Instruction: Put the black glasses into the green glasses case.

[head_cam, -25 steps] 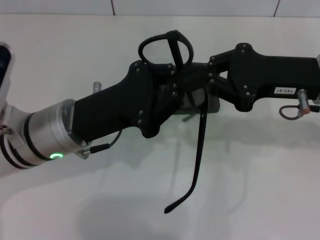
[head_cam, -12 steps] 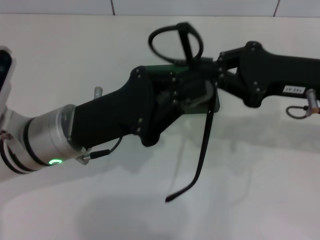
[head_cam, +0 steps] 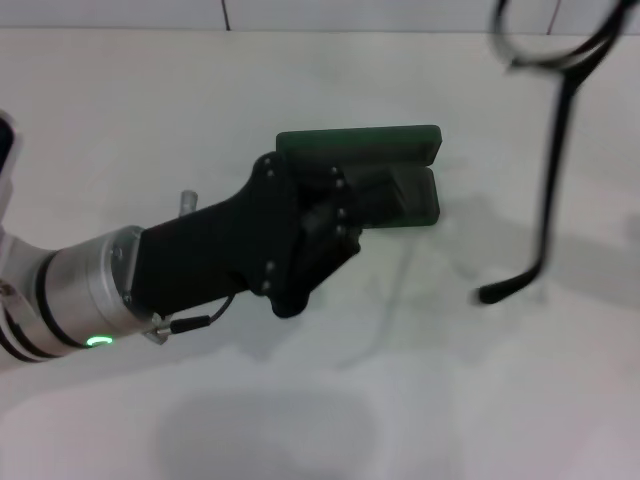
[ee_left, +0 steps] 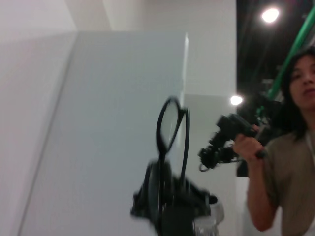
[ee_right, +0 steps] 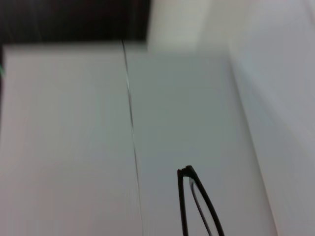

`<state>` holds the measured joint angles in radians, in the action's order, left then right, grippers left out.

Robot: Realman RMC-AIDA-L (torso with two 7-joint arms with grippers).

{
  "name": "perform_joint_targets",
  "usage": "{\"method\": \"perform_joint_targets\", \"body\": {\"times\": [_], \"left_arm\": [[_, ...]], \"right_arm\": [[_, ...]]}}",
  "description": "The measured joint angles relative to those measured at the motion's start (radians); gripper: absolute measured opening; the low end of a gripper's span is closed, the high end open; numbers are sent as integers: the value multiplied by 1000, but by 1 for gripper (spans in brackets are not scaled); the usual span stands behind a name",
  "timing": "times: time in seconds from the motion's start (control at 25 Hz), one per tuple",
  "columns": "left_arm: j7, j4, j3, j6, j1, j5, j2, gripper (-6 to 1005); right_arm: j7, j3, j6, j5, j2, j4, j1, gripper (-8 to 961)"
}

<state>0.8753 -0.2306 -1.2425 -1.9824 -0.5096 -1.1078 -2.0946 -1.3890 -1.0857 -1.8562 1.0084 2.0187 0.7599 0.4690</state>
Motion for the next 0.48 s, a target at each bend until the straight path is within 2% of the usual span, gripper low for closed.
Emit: {"method": "perform_joint_targets", "body": {"times": [0.16, 0.32, 0.4, 0.48], "left_arm": [[-1, -11, -60, -7, -16, -13, -3, 55], [-6, -11, -168, -24, -66, 9, -11, 55], [-13, -11, -246, -31, -85, 65, -12, 55], [-33, -15, -360, -34, -87, 197, -13, 55]], "right_arm": [[-16, 5, -41, -156, 1, 1, -10, 31], [68, -39, 61, -182, 7, -39, 44, 31], [140, -95, 88, -191, 8, -114, 99, 31], [199, -162, 103, -213, 9, -183, 151, 31]]}}
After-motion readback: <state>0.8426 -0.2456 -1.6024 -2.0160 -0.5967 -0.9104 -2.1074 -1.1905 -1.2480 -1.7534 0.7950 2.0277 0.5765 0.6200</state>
